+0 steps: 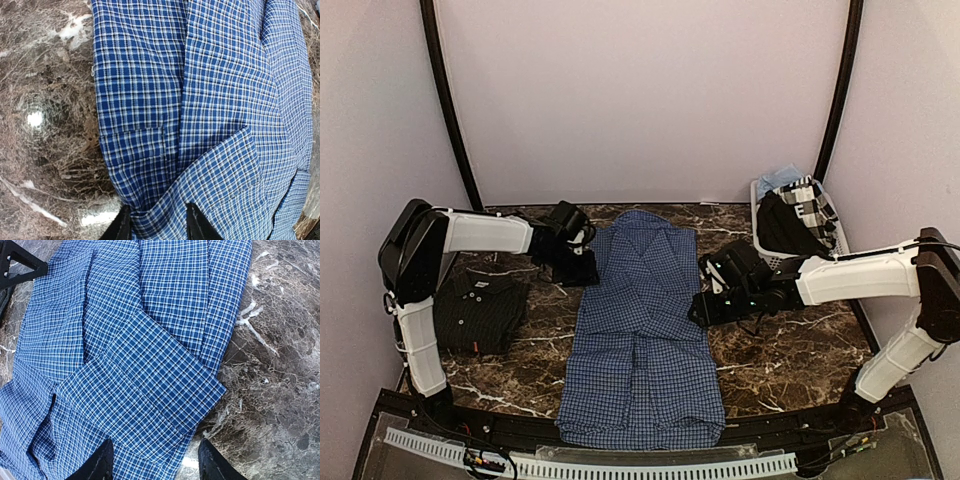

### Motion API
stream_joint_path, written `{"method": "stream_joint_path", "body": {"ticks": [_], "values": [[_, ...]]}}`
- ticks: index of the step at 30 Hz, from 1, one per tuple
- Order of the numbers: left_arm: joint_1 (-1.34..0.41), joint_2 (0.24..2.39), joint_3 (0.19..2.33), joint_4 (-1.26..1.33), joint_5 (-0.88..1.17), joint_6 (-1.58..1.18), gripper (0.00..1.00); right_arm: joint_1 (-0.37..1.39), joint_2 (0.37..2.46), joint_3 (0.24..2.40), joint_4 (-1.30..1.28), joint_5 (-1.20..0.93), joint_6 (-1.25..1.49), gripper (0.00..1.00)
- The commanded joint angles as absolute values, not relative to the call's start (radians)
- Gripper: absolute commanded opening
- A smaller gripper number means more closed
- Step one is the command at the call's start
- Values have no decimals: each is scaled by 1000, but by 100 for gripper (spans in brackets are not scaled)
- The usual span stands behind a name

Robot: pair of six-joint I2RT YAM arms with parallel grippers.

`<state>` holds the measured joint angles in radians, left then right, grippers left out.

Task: Fold and stack the long sleeve shirts
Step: Flatten out the crumpled shirt at the center of the board.

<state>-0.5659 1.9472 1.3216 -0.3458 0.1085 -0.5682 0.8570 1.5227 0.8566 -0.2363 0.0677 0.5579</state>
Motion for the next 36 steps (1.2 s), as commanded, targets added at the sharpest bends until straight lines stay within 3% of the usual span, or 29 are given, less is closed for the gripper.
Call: {"method": "stream_joint_path", "body": {"ticks": [1, 27, 31, 36], "values": [[-571, 1890, 1354, -341, 82, -547, 36, 848, 1531, 871, -205, 77, 555, 54], [-572, 1926, 1347, -358, 113, -538, 30, 847, 1576, 871, -190, 74, 551, 54], [-569, 1896, 1323, -378, 24, -555, 40, 839, 1584, 871, -186, 71, 550, 54], [-559, 1867, 1277, -366, -22, -575, 46, 838, 1586, 864, -180, 68, 551, 54]]}}
